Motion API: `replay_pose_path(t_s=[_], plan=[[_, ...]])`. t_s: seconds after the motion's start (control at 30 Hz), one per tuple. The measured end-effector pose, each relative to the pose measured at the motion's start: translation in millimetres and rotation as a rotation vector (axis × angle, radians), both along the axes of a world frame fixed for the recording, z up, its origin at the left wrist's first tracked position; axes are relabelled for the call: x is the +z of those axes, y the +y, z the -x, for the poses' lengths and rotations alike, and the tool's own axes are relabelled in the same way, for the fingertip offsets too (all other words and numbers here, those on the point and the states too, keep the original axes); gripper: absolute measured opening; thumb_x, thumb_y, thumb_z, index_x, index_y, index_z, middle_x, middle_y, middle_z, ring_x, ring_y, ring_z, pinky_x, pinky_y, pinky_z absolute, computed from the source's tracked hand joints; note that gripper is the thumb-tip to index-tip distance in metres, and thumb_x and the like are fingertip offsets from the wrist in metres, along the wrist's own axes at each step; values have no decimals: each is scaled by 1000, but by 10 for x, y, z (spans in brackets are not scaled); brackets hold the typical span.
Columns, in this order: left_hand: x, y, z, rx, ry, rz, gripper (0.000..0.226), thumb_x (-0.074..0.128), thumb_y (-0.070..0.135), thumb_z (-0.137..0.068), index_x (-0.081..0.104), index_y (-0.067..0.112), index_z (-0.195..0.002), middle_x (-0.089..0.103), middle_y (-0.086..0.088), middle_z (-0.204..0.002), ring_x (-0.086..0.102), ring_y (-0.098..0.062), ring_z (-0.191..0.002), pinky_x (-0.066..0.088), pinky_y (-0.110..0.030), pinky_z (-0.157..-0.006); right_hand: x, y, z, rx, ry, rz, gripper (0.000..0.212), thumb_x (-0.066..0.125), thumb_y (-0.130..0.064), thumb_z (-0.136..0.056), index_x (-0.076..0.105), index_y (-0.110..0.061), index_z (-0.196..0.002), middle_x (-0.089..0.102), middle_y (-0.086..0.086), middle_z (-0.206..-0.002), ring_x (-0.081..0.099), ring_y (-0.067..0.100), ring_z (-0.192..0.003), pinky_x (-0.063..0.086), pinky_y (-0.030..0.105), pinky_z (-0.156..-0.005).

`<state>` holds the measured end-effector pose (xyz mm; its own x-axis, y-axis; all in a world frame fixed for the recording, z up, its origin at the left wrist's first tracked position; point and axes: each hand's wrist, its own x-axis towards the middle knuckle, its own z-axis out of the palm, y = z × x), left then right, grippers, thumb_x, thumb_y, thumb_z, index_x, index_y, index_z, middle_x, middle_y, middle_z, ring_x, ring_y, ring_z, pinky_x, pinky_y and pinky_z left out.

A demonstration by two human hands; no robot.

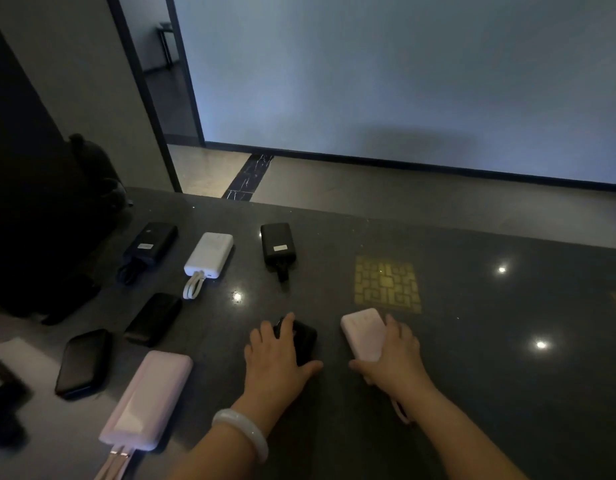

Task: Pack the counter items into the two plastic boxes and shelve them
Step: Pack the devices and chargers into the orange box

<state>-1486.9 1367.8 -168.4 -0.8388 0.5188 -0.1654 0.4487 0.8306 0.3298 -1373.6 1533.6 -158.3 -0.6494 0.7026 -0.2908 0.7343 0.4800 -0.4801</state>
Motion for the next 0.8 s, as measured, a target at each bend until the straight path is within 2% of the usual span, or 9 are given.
replay_pose_path(t_s=[0.1,0.2,0.27,0.4,0.53,0.67,0.8], plan=[[86,-37,-57,106,-81,48,116,68,69,-69,5,18,-153,23,-13,-147,27,-31,-135,31,-45,-109,40,-102,58,-56,-100,-141,115,74,-65,-65,16,-12,-149,28,12,-146,32,29,-132,33,39,-108],[171,-63,-71,109,-97,98,102,73,60,-71,24,10,-146,28,-13,-142,31,-29,-131,36,-42,-107,22,-198,59,-53,-122,-246,98,74,-60,-68,31,-12,-141,37,9,-137,39,26,-124,37,36,-102],[180,-98,-95,96,-125,93,95,75,55,-71,30,11,-142,30,-13,-140,33,-29,-130,37,-41,-107,21,-230,-8,-49,-133,-229,91,76,-55,-69,34,-14,-138,38,8,-136,39,26,-123,37,36,-101],[120,-197,-209,56,-145,90,93,75,56,-69,29,16,-140,31,-12,-138,35,-29,-127,39,-43,-103,-2,-339,-300,-73,-129,-181,89,77,-51,-67,34,-19,-138,39,5,-136,39,25,-124,36,37,-102],[147,-163,-384,-30,-129,55,85,72,62,-68,35,19,-132,46,-8,-128,50,-26,-117,45,-41,-98,93,-422,-692,-166,-59,-108,89,77,-51,-67,33,-21,-138,44,1,-137,43,24,-125,34,40,-103],[344,91,-670,-174,-242,-111,74,74,60,-68,40,19,-119,54,-4,-113,59,-20,-96,54,-36,-80,413,-402,-1205,-304,21,-117,86,78,-50,-60,41,-23,-132,52,-1,-127,50,22,-118,41,39,-97],[629,397,-1193,-356,-300,-202,65,77,57,-66,41,21,-105,55,1,-99,59,-17,-83,50,-30,-63,806,-368,-1932,-413,32,-173,83,81,-48,-57,46,-20,-127,54,0,-121,52,24,-114,44,38,-94]])
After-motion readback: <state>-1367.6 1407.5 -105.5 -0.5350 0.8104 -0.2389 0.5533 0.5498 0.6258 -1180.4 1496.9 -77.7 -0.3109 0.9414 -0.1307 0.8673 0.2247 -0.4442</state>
